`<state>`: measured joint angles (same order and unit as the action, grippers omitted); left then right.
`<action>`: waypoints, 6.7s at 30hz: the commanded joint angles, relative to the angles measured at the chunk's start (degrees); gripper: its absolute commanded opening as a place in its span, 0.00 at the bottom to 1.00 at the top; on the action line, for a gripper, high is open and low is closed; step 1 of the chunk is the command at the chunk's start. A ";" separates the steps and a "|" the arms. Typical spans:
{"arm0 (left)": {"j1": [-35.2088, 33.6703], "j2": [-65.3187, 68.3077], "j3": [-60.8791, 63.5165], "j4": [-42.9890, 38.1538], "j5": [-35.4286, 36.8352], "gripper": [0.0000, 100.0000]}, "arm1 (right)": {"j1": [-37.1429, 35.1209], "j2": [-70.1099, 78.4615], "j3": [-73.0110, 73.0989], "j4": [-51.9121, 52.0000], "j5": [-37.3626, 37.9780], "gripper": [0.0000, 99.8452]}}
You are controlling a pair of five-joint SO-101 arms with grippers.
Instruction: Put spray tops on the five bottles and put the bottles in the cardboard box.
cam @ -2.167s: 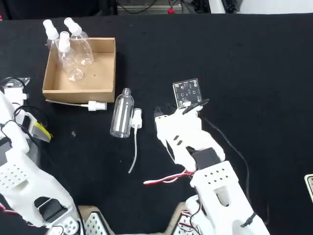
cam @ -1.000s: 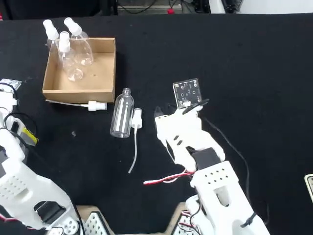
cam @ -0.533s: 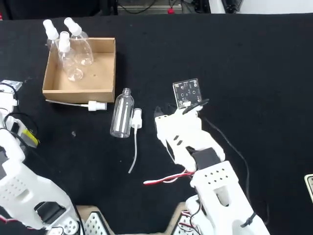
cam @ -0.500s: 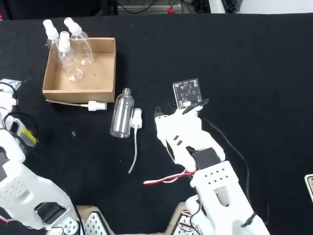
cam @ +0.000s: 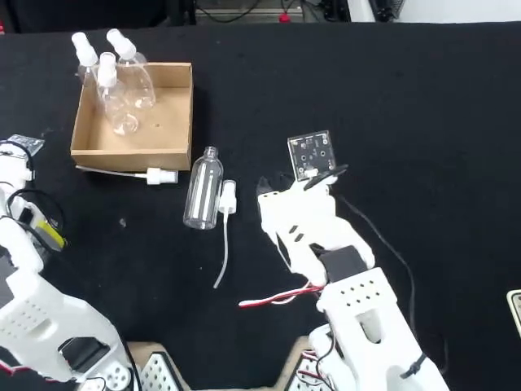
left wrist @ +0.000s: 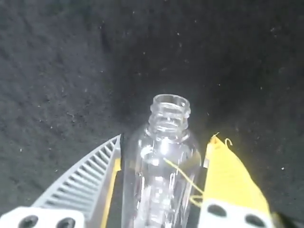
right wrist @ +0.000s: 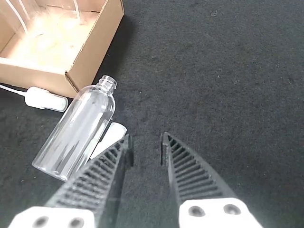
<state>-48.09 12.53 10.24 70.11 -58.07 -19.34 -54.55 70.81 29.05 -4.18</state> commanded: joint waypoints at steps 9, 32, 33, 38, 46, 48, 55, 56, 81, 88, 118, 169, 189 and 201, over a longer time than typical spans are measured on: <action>-1.71 -2.64 0.04 1.76 -5.01 0.28 | 0.97 -0.84 -0.40 -1.32 0.44 0.10; -0.31 -2.99 4.79 -5.10 -5.54 0.27 | 0.97 -0.92 -0.31 -1.32 0.44 0.10; -0.22 -2.99 4.97 -5.10 -5.54 0.27 | 0.97 -0.92 -0.31 -1.32 0.44 0.10; 1.36 -2.99 4.88 -5.10 -3.43 0.16 | 0.97 -0.92 -0.31 -1.32 0.44 0.10; 1.71 -11.78 4.79 0.26 -2.99 0.16 | 0.97 -0.84 -0.31 -1.32 0.44 0.10; 1.45 -16.79 5.14 1.14 -0.97 0.16 | 0.88 -0.84 -0.31 -1.14 0.00 0.10; 5.32 -23.82 9.27 1.76 7.47 0.16 | -2.11 -0.75 -0.22 -0.97 0.26 0.10; 6.73 -24.35 10.15 1.76 9.93 0.16 | -2.46 -0.66 -0.22 -0.97 0.26 0.10; 30.81 -53.01 35.47 -4.31 38.86 0.16 | -13.45 30.02 -16.92 -2.20 -17.32 0.10; 31.96 -53.01 44.35 -16.88 41.14 0.16 | -13.80 30.37 -16.92 -2.20 -17.41 0.10; 38.55 -77.98 59.21 -20.48 49.23 0.16 | -10.64 30.55 -23.96 7.91 -18.90 0.16; 38.99 -112.79 73.63 -10.55 58.29 0.16 | -4.75 66.86 -54.46 33.58 3.52 0.15; 39.08 -112.79 73.63 -10.46 56.79 0.16 | -3.08 66.95 -70.73 52.31 13.27 0.16; 39.16 -112.79 74.15 -10.46 56.53 0.16 | -6.07 79.34 -71.78 45.45 10.81 0.16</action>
<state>-9.49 -99.65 84.62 59.65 -0.84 -24.44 23.87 2.33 75.74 7.34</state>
